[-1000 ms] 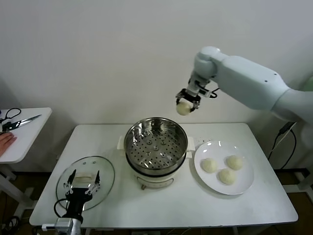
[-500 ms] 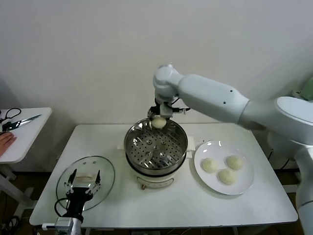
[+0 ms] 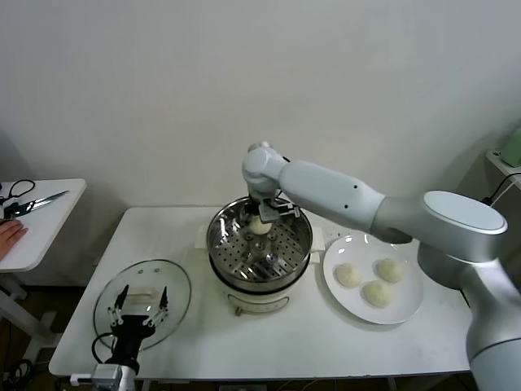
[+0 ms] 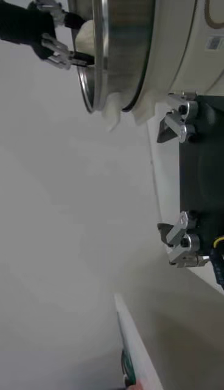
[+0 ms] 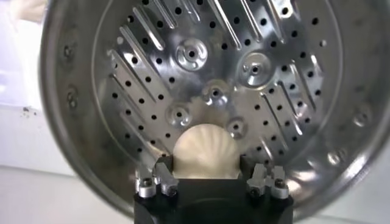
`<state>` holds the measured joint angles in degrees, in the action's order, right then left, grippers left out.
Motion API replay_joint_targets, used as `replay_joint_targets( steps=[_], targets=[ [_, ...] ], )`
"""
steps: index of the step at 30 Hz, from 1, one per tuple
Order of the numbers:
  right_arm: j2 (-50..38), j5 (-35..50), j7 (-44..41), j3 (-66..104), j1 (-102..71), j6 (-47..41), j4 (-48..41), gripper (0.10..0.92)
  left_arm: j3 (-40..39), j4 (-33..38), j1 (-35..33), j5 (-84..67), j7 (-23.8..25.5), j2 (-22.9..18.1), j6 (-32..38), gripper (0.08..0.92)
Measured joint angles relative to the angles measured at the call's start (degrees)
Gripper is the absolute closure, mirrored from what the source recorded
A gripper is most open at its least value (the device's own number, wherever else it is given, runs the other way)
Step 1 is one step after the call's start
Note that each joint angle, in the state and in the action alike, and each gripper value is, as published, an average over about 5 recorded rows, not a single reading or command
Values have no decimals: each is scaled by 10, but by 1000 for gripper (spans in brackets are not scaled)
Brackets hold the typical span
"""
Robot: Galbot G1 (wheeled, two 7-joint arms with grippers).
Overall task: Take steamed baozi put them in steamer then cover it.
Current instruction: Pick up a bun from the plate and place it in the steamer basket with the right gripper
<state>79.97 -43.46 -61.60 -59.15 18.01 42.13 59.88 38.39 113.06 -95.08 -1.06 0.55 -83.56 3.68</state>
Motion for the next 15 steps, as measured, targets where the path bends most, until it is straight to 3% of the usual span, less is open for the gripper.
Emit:
replay_joint_targets(
  steps=[9,15],
  targets=[
    [-16,23,-8,4,18,1,18,203,2,-2,-3,-4,0,-1,3,177],
    [-47,98,-16,-5,58,-16,40,203,2,-2,-8,-6,0,-1,5,177]
  ],
)
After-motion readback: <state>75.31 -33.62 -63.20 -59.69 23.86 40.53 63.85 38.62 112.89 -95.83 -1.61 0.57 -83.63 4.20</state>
